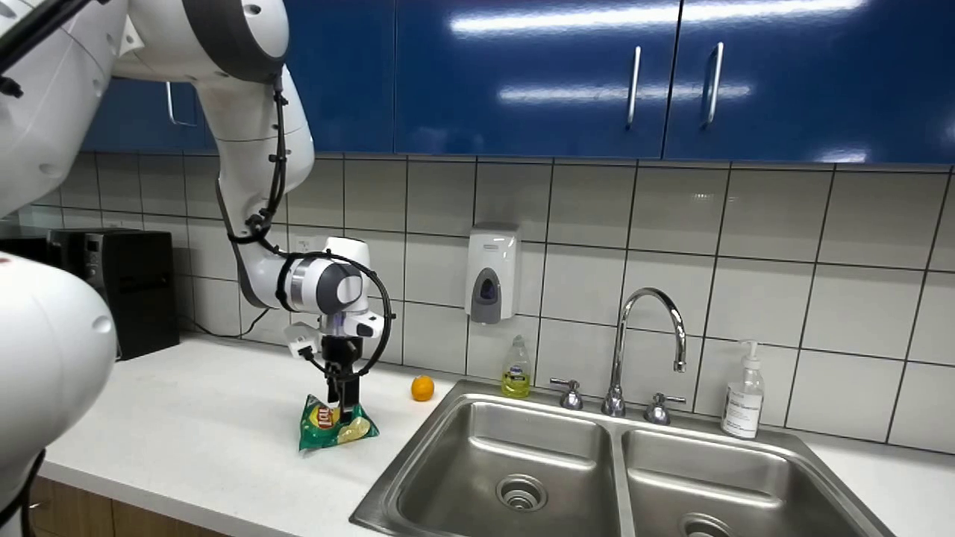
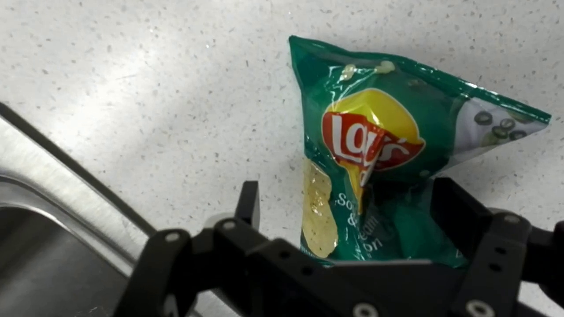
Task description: Put the green packet in the left sink
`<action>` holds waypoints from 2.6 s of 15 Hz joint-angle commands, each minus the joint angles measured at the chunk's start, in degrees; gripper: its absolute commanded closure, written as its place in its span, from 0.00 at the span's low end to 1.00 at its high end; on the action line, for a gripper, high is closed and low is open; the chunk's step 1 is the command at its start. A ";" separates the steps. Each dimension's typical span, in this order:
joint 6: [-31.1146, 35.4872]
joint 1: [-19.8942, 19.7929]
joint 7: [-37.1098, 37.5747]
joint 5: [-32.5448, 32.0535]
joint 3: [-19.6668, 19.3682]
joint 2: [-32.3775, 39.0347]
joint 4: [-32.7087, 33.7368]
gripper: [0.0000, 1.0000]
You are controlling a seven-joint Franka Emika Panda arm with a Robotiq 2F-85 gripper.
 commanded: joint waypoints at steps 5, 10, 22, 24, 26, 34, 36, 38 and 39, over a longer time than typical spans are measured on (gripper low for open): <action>-1.54 1.72 2.60 -1.66 -1.43 1.56 2.20 0.01; -1.46 1.92 2.41 -1.54 -1.46 2.29 2.69 0.40; -1.14 1.96 2.29 -1.46 -1.46 2.07 2.48 1.00; -1.06 1.95 2.30 -1.53 -1.51 1.73 2.26 1.00; -1.02 1.96 2.27 -1.56 -1.55 1.40 1.99 1.00; -1.29 2.03 2.18 -2.39 -2.07 -3.27 -0.67 1.00; -1.36 1.94 2.19 -3.17 -2.45 -5.21 -1.87 1.00; -1.47 1.68 2.09 -4.21 -2.74 -7.41 -3.30 1.00; -1.48 1.45 1.98 -4.70 -2.82 -8.53 -4.07 1.00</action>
